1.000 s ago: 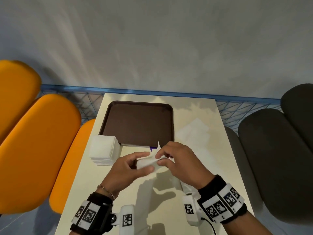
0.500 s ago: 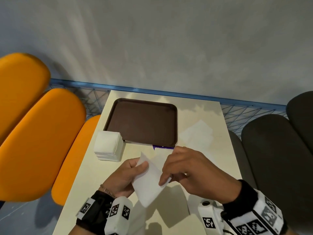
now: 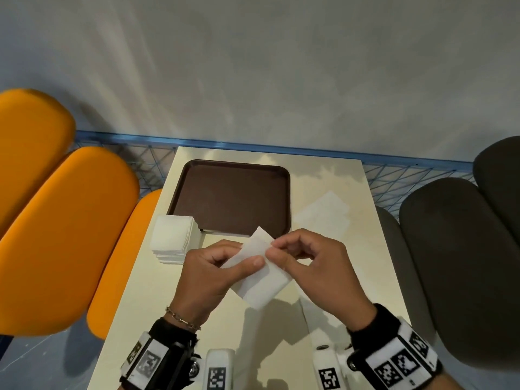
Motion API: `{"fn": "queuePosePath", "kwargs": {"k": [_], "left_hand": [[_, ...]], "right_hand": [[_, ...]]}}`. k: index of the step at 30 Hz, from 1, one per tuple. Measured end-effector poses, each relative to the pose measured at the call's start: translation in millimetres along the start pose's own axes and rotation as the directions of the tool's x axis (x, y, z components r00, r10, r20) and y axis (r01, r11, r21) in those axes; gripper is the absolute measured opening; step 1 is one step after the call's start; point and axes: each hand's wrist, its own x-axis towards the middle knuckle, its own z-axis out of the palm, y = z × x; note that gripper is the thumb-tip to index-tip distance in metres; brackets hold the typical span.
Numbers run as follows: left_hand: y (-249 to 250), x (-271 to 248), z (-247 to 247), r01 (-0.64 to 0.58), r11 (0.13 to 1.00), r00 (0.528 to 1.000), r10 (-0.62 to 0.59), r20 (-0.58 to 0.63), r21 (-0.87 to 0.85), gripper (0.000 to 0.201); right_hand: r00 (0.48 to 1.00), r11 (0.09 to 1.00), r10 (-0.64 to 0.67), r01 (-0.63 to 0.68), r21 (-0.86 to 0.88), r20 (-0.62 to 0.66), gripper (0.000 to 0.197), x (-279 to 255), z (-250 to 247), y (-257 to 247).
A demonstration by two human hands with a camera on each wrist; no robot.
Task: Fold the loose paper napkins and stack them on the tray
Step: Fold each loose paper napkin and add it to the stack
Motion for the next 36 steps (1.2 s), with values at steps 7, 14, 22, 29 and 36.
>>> {"fn": "queuePosePath", "kwargs": {"k": [7, 14, 22, 29, 36], "left_hand": [[3.4, -4.8, 5.4, -0.047, 0.999, 0.994, 0.047, -0.095, 0.006, 0.018], [2.0, -5.7, 2.0, -0.066, 0.997, 0.991, 0.070, -0.113, 0.041, 0.023], [8.5, -0.8, 3.0, -0.120, 0.989, 0.977, 0.134, -0.165, 0.088, 0.035], [8.8, 1.8, 0.8, -0.193, 0.943, 0.947, 0.252, -0.200, 0.271, 0.027], [7.1, 0.6, -0.7, -0.163, 0.957, 0.951, 0.217, -0.219, 0.240, 0.025]], "right_hand": [[0.995, 0.995, -0.011, 0.021, 0.097, -0.104, 0.004, 9.8, 6.0, 0.2], [0.998, 0.983, 0.035, -0.027, 0.182, -0.042, 0.005, 17.2, 3.3, 0.9], [0.997, 0.978, 0.069, -0.059, 0.201, -0.043, 0.007, 19.2, 5.1, 1.7], [0.998, 0.981, 0.052, -0.045, 0.189, -0.033, 0.009, 20.5, 12.1, 2.5], [0.998, 0.976, 0.043, -0.031, 0.217, -0.053, 0.011, 22.3, 15.7, 1.6]]}}
